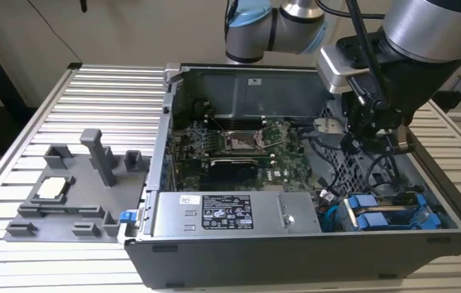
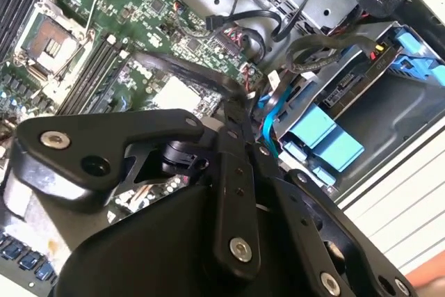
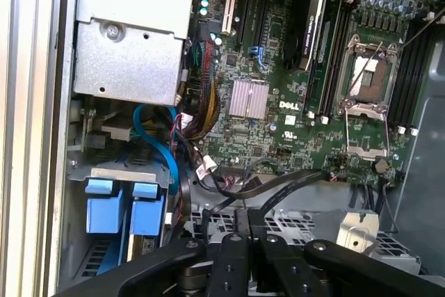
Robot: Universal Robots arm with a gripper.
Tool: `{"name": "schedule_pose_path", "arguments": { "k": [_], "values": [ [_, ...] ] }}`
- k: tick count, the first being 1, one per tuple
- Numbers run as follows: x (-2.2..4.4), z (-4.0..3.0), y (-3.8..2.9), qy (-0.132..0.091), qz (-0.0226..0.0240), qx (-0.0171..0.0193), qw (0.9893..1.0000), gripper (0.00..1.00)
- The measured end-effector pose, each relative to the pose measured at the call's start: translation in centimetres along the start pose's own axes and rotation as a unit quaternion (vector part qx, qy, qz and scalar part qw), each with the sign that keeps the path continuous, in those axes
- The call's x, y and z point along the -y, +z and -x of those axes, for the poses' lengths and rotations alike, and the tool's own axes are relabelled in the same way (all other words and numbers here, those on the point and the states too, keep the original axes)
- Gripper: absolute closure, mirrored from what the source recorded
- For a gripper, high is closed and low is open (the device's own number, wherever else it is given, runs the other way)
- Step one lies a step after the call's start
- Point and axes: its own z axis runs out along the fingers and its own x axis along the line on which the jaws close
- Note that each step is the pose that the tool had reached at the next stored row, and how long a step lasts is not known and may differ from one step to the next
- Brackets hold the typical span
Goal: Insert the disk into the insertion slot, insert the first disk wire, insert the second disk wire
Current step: 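Insert the first disk wire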
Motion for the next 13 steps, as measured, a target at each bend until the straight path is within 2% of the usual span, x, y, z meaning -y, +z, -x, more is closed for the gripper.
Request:
{"name": "schedule_pose_path", "arguments": {
  "k": [1,2,8,11,12,13],
  "values": [
    [0.00,0.00,0.00,0.000,0.0000,0.0000,1.0000,0.85],
    [0.00,0.00,0.00,0.000,0.0000,0.0000,1.0000,0.89],
    [0.02,0.04,-0.20,0.000,0.0005,0.0000,1.0000,0.89],
    [0.03,0.05,-0.27,-0.002,0.0010,-0.0001,1.0000,0.88],
    [0.03,0.06,-0.27,-0.004,0.0014,-0.0005,1.0000,0.82],
    [0.03,0.09,-0.23,-0.006,0.0013,-0.0007,1.0000,0.82]
  ]
}}
